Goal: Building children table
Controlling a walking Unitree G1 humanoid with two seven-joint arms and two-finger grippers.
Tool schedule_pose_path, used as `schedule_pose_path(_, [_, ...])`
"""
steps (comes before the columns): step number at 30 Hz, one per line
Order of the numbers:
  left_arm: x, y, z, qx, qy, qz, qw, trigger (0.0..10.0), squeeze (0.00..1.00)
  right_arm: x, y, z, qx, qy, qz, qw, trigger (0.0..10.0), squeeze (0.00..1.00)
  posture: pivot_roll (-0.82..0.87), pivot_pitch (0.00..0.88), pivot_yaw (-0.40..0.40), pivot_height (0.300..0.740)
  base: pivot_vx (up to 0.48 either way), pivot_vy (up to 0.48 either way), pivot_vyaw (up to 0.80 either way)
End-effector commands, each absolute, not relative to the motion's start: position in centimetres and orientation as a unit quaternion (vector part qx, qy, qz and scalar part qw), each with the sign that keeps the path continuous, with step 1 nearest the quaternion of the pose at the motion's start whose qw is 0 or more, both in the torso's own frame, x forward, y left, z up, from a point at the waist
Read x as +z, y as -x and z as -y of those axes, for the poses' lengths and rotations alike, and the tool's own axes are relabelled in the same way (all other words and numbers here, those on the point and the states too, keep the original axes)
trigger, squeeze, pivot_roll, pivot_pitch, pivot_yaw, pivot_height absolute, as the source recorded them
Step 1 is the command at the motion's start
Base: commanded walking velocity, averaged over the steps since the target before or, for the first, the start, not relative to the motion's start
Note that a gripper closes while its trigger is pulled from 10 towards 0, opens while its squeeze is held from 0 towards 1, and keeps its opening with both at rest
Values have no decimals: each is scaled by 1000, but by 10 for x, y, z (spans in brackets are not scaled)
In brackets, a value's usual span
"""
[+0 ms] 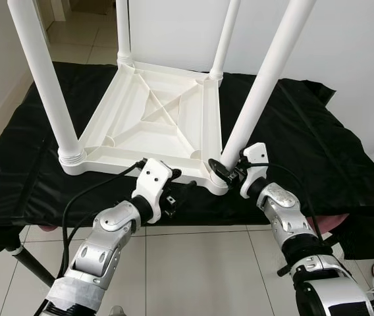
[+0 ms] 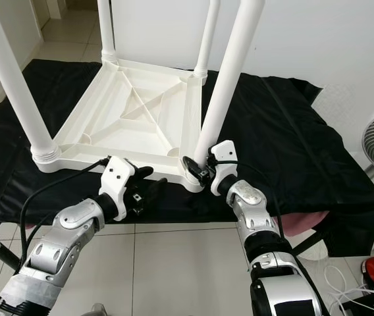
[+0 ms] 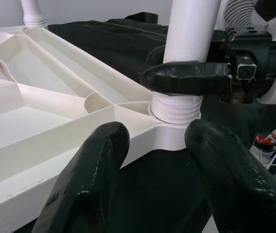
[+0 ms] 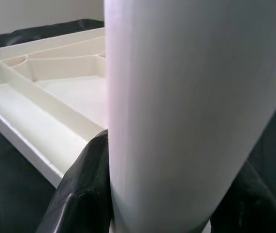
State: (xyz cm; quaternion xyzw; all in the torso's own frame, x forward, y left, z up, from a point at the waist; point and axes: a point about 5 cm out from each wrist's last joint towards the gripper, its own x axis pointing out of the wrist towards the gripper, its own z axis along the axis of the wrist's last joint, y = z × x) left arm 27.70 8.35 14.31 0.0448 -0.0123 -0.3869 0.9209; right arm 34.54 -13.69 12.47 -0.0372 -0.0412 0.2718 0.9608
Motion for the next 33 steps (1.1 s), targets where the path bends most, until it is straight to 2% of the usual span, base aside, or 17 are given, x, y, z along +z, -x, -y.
schedule_pose_path(1, [141,-271,-77,-431,-43,5,901,10000,0,117,-342,139,245,52,31,968,10000,0,39,0,-77,740,0,0,0])
schedule_pose_path(3, [140,-267,-76,-442,-45,3,896,10000,0,115,-336,129,187,25,29,982,10000,0,41,0,-77,740,0,0,0])
schedule_pose_path(7, [140,-267,-76,-442,-44,2,896,10000,0,114,-333,123,164,11,28,986,10000,0,41,0,-78,740,0,0,0])
schedule_pose_path(13, [141,-268,-79,-438,-46,2,898,10000,0,109,-321,102,63,-34,21,997,10000,0,40,0,-84,740,0,0,0])
schedule_pose_path(20, [141,-268,-81,-437,-46,1,898,10000,0,109,-312,85,79,-49,20,995,10000,0,33,0,-85,740,0,0,0])
schedule_pose_path(21, [141,-268,-81,-436,-46,0,899,10000,0,109,-311,85,80,-51,19,995,10000,129,30,0,-84,740,0,0,0])
schedule_pose_path(22, [141,-268,-81,-436,-46,0,899,10000,0,109,-311,85,80,-51,19,995,10000,129,30,0,-84,740,0,0,0])
schedule_pose_path(23, [141,-268,-82,-436,-46,-1,899,10000,0,111,-311,86,81,-54,23,995,10000,1000,30,0,-84,740,0,0,0])
schedule_pose_path(26, [141,-268,-82,-436,-47,-1,899,10000,0,116,-310,88,89,-54,34,994,10000,1000,29,0,-82,740,0,0,0])
schedule_pose_path(29, [141,-267,-82,-438,-47,-2,898,10000,0,120,-313,101,123,-51,43,990,10000,1000,28,0,-80,740,0,0,0])
schedule_pose_path(31, [141,-266,-82,-439,-46,-2,897,10000,0,121,-315,110,163,-25,45,985,10000,412,26,0,-78,740,0,0,0])
schedule_pose_path(32, [141,-266,-82,-439,-46,-2,897,10000,0,121,-315,110,163,-25,45,985,10000,412,26,0,-78,740,0,0,0])
schedule_pose_path(33, [141,-267,-82,-439,-46,-3,897,10000,0,122,-316,114,199,-14,44,979,10000,0,26,0,-78,740,0,0,0])
